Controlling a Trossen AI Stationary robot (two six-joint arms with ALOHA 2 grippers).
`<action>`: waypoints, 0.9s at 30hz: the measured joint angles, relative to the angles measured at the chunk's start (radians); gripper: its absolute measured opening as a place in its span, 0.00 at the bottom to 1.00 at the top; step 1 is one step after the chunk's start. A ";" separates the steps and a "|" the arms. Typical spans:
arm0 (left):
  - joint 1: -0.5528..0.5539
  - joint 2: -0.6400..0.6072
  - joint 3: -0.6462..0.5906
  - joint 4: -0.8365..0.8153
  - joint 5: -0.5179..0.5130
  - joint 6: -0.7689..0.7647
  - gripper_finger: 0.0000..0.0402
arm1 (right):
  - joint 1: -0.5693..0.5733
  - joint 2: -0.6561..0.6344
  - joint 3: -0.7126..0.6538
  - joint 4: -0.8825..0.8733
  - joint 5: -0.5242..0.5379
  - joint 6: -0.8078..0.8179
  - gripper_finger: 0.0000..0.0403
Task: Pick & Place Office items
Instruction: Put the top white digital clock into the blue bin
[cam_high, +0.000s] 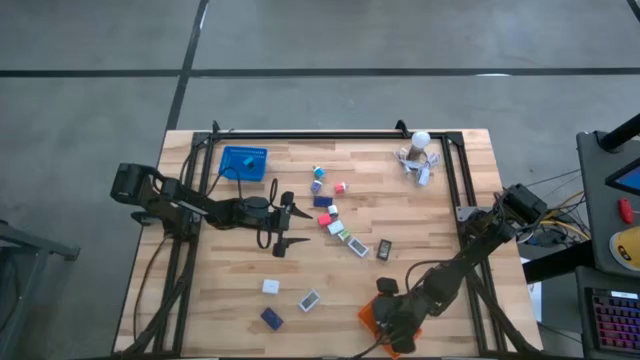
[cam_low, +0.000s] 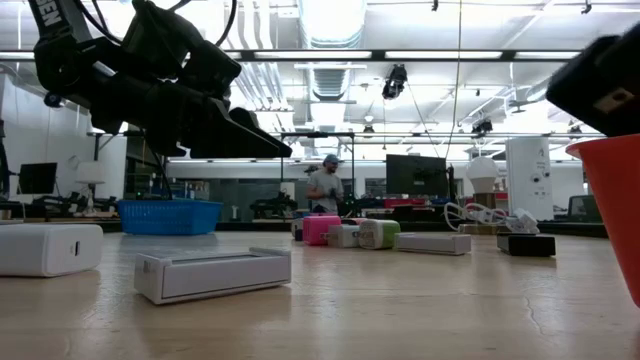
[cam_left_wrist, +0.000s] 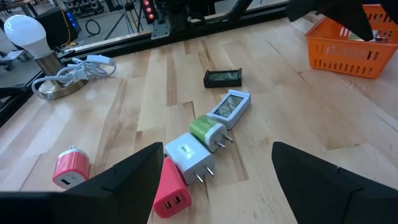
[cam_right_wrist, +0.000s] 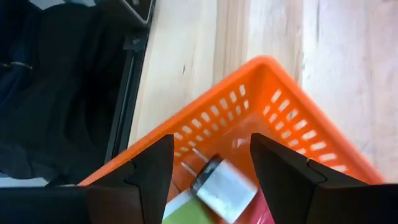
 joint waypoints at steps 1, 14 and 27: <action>0.000 0.000 0.000 0.000 0.000 0.000 0.75 | 0.000 -0.003 0.000 0.004 0.017 -0.011 0.52; 0.000 0.000 0.000 0.016 0.000 -0.001 0.75 | 0.002 -0.054 -0.005 0.159 0.405 -0.349 0.52; 0.000 0.000 0.000 0.069 -0.017 -0.073 0.75 | -0.086 -0.055 -0.229 0.923 0.567 -0.862 0.52</action>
